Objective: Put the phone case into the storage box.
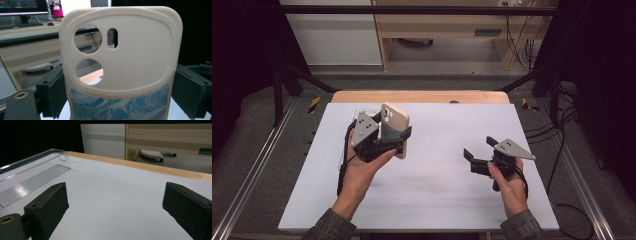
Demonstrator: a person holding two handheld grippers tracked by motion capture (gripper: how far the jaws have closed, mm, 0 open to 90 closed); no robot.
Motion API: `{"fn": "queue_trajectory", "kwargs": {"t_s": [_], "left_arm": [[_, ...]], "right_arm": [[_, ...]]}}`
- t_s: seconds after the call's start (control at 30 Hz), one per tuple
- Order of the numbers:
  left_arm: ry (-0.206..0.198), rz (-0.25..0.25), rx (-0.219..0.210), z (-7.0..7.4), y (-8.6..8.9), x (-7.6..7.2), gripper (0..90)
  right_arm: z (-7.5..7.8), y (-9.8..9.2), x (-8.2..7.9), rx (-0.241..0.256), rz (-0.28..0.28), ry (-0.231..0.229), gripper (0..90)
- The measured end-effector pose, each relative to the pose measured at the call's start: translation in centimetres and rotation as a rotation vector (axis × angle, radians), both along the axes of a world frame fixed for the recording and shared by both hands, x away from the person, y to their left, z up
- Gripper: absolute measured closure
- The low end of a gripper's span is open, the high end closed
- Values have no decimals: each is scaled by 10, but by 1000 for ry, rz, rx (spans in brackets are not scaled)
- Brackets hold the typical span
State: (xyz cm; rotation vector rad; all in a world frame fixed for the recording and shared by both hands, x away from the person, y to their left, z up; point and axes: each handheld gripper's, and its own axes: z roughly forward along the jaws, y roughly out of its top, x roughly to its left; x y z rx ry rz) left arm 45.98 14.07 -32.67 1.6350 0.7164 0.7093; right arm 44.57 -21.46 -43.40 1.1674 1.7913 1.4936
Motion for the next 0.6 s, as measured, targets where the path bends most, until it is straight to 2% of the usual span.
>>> {"fn": "queue_trajectory", "kwargs": {"t_s": [0.07, 0.2, 0.23, 0.27, 0.37, 0.43, 0.47, 0.5, 0.57, 0.6], "left_arm": [[-2, 11, -14, 2, 2, 2, 112], [-8, 39, -6, 2, 7, 6, 112], [-26, 45, 1, 2, 9, 7, 112], [-20, 52, 0, 2, 11, 6, 112], [-26, 75, 1, 1, 15, 9, 112], [-28, 94, 4, -1, 16, 11, 112], [-43, 102, 14, -1, 17, 14, 112], [-30, 114, 16, -2, 18, 15, 112], [-30, 132, 3, -2, 21, 19, 113], [-31, 151, 12, -2, 23, 22, 112]], "right_arm": [[-4, -3, -2, -12, -4, -2, 66], [-14, -7, -7, -27, -7, -20, 72], [-17, -8, -9, -28, -10, -21, 80], [-19, -9, -11, -28, -10, -24, 86], [-24, -12, -17, -48, -35, -54, 102], [-27, -15, -21, -45, -53, -61, 104], [-28, -16, -23, -41, -62, -67, 106], [-30, -18, -27, -36, -65, -68, 100], [-31, -18, -29, -30, -62, -68, 92], [-33, -18, -30, -27, -55, -67, 78]]}}
